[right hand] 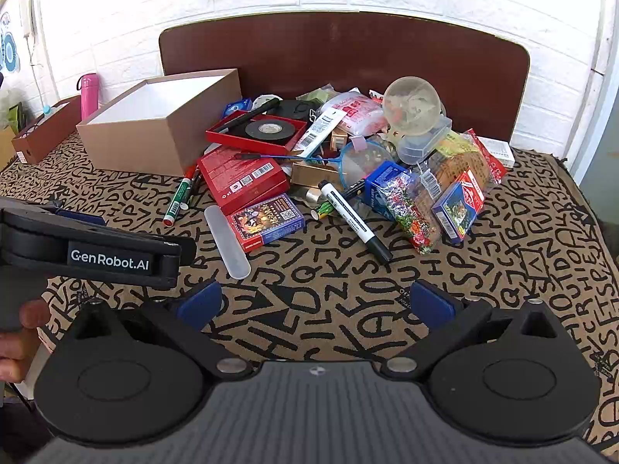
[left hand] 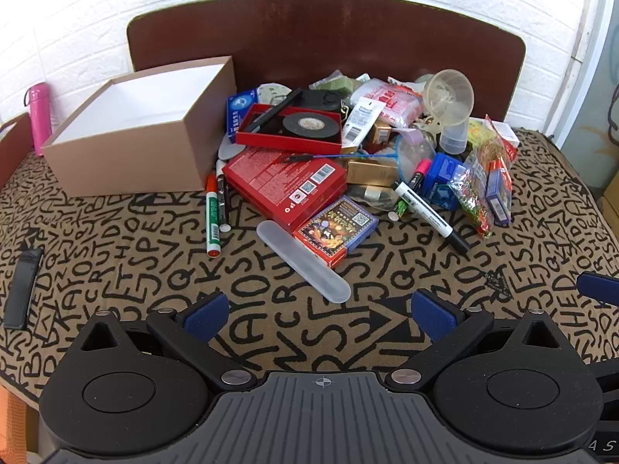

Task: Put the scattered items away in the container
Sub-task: 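Move the left tool toward the green-capped marker beside the red box, then close the left gripper on the green-and-white marker while the right gripper grasps the clear tube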

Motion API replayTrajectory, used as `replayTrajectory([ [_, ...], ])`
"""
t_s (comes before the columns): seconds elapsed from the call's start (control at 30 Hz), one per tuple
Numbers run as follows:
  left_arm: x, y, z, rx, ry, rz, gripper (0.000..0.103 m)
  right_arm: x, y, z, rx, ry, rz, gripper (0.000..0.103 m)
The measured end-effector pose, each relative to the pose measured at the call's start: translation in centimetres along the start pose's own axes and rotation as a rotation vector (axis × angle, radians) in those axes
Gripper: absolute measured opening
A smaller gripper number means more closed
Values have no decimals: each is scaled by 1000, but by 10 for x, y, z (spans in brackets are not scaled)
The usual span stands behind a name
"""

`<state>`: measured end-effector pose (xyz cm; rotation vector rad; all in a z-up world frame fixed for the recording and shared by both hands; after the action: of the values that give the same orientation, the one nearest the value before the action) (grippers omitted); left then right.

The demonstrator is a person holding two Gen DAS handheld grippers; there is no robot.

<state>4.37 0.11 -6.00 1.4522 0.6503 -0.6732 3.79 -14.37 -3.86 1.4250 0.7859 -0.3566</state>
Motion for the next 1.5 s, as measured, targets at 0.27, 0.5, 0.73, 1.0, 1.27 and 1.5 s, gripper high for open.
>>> replayTrajectory([
  [0.27, 6, 1, -3, -6, -2, -13, 103, 7, 2, -1, -6, 6, -15, 103],
  [0.5, 7, 2, -4, -8, -3, -17, 103, 11, 4, -2, -11, 6, -25, 103],
  [0.73, 19, 4, -9, -15, -5, -36, 103, 18, 4, -4, -12, 10, -41, 103],
  [1.0, 55, -9, -43, -18, 27, -62, 103, 46, 0, -13, -18, 39, -80, 103],
  [1.27, 102, -24, -95, -54, 99, -65, 103, 105, -17, -42, -115, 65, -139, 103],
  [1.5, 133, -25, -122, -75, 74, -106, 96, 148, -20, -72, -178, 131, -151, 103],
])
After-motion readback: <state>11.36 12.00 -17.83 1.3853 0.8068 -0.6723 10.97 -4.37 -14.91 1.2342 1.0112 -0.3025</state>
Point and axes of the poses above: each gripper's, at about its wrist camera, not at the fingertips, and x roughly the way its jaws point, z to its right, y to its top, the point moved 6 cm from there along x, roughly the way its jaws point, and after that the axes turned 1 degree about z, right-handed, at the moved point
